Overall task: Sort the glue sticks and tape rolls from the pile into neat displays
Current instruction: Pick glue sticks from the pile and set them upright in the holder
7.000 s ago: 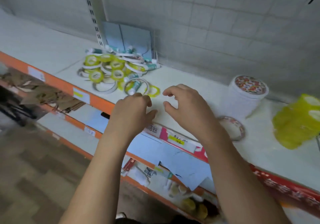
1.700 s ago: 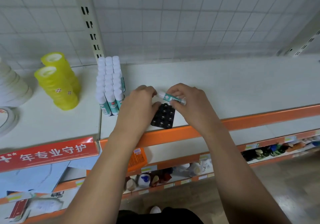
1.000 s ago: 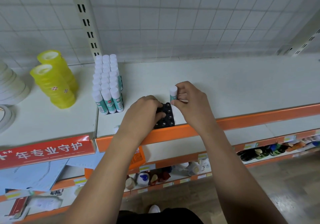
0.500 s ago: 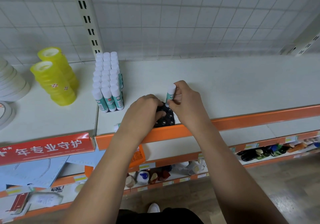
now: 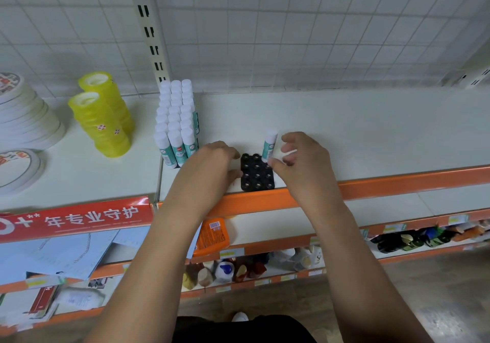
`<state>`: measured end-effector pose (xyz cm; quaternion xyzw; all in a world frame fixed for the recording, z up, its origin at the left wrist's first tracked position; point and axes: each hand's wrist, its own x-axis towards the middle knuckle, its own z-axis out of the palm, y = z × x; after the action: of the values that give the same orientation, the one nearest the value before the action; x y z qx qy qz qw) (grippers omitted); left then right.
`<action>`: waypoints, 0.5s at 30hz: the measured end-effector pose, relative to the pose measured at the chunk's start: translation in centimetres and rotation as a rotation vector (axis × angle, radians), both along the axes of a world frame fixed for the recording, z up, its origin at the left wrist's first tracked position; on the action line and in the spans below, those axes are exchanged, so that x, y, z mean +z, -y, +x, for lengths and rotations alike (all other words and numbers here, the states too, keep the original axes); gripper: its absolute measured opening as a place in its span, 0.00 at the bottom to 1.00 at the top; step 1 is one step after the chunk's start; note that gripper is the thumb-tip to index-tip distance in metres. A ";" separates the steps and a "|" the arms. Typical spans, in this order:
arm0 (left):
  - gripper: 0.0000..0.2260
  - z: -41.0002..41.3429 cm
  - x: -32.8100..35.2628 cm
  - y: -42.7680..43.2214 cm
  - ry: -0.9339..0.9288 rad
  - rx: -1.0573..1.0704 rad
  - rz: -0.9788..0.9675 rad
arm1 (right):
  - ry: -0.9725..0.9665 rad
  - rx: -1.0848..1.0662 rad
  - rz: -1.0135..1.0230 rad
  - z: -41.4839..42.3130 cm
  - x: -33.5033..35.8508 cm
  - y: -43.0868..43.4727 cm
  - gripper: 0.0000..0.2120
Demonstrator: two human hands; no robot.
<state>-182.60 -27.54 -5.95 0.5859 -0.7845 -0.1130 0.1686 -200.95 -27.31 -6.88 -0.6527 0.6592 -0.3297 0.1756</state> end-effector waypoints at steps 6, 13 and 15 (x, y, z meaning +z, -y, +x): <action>0.14 1.2 0.4 -0.8 0.084 0.026 0.080 | 0.050 0.173 0.049 2.5 0.3 -0.7 0.06; 0.13 2.5 0.4 -1.3 0.057 0.019 0.123 | 0.009 0.236 0.081 3.8 -0.9 -0.7 0.05; 0.13 2.4 0.5 -1.3 0.047 0.008 0.134 | 0.013 0.241 0.085 4.0 -0.8 -0.8 0.05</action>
<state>-180.23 -26.28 -5.46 0.6016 -0.7766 -0.1507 0.1110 -196.99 -26.55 -7.68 -0.7171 0.5882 -0.2820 0.2457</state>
